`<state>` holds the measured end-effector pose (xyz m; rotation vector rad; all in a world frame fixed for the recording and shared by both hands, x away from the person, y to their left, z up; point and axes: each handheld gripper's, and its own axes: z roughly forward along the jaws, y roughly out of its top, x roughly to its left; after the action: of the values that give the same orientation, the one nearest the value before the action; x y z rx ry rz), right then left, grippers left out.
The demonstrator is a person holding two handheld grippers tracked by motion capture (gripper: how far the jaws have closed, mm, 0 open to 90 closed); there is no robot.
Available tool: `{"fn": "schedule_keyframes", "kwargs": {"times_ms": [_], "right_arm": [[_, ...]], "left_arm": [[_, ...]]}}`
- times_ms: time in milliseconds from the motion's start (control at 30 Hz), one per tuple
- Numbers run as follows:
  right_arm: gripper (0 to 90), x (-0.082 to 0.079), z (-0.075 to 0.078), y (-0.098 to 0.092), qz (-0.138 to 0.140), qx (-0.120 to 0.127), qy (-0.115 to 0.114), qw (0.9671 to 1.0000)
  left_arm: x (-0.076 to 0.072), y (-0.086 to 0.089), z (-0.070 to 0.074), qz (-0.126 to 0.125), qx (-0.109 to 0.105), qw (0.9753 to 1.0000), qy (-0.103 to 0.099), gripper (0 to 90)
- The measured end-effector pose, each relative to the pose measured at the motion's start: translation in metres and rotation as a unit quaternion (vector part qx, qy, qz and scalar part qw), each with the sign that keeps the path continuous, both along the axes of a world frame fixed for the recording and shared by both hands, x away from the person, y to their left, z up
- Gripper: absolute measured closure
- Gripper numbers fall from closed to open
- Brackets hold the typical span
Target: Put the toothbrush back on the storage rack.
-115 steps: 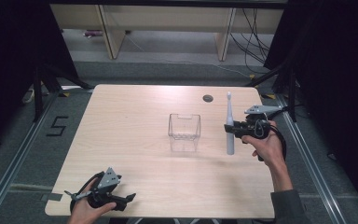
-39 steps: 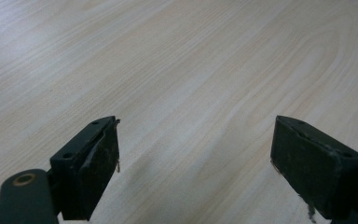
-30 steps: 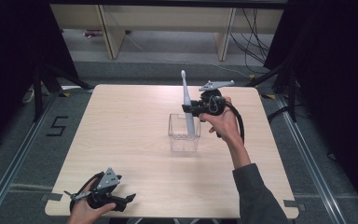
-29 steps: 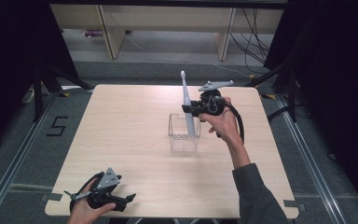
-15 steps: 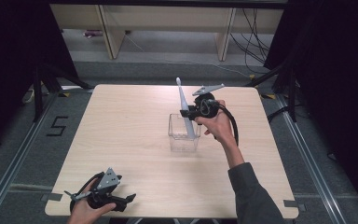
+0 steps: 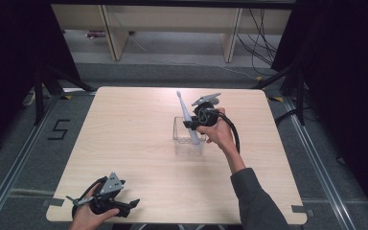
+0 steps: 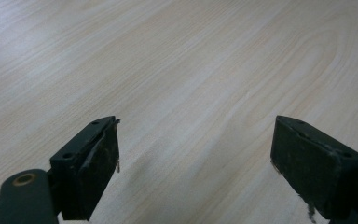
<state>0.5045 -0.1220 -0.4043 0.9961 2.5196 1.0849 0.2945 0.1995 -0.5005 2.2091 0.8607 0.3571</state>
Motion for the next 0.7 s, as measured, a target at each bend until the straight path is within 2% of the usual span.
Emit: {"fn": "schedule_keyframes", "kwargs": {"times_ms": [33, 100, 167, 200, 233, 267, 300, 367, 433, 467, 533, 600, 667, 700], "right_arm": [[66.8, 0.000, -0.001, 0.001, -0.001, -0.003, 0.007, 1.0000], [66.8, 0.002, -0.004, 0.002, 0.001, -0.006, 0.000, 1.0000], [66.8, 0.002, -0.006, 0.004, 0.000, -0.007, 0.009, 0.9999], [66.9, 0.002, -0.007, 0.005, 0.007, -0.016, 0.007, 0.9998], [66.8, 0.001, -0.007, 0.006, 0.002, -0.016, 0.014, 0.9998], [66.8, 0.002, -0.008, 0.007, 0.002, -0.023, 0.010, 0.9997], [66.9, 0.001, -0.009, 0.009, -0.010, -0.022, 0.016, 0.9996], [66.8, 0.000, -0.010, 0.010, -0.012, -0.030, 0.026, 0.9991], [66.8, 0.001, -0.012, 0.010, 0.006, -0.031, 0.019, 0.9993], [66.8, 0.001, -0.014, 0.012, 0.000, -0.027, 0.019, 0.9995], [66.8, 0.001, -0.014, 0.012, 0.003, -0.040, 0.027, 0.9988], [66.8, 0.003, -0.016, 0.012, 0.009, -0.048, 0.020, 0.9986], [66.8, 0.001, -0.015, 0.015, -0.008, -0.050, 0.039, 0.9979], [66.8, 0.001, -0.015, 0.015, -0.008, -0.050, 0.039, 0.9979]], "left_arm": [[0.001, 0.000, 0.000, -0.001, 0.002, 1.0000, -0.003, 14.7], [0.001, 0.000, 0.000, 0.000, 0.001, 1.0000, -0.001, 14.7], [0.000, 0.000, 0.000, -0.001, 0.002, 1.0000, -0.001, 14.7], [0.000, 0.000, 0.000, -0.001, 0.002, 1.0000, -0.001, 14.7], [0.000, 0.000, 0.000, -0.002, 0.003, 1.0000, 0.000, 14.7], [0.000, 0.001, 0.000, -0.003, 0.004, 1.0000, 0.000, 14.7], [0.000, 0.000, 0.000, 0.000, 0.001, 1.0000, 0.000, 14.7], [0.000, 0.001, 0.000, -0.003, 0.002, 1.0000, 0.003, 14.7], [0.000, 0.000, 0.000, -0.001, -0.001, 1.0000, 0.000, 14.7], [0.000, 0.000, 0.000, 0.000, -0.001, 1.0000, 0.000, 14.7], [0.000, 0.000, 0.000, -0.002, 0.000, 1.0000, 0.001, 14.7], [0.001, 0.001, 0.001, -0.004, 0.003, 1.0000, 0.004, 14.7], [0.000, 0.000, 0.000, -0.002, 0.002, 1.0000, 0.001, 14.7], [0.000, 0.000, 0.000, 0.001, -0.001, 1.0000, 0.002, 14.7]]}}
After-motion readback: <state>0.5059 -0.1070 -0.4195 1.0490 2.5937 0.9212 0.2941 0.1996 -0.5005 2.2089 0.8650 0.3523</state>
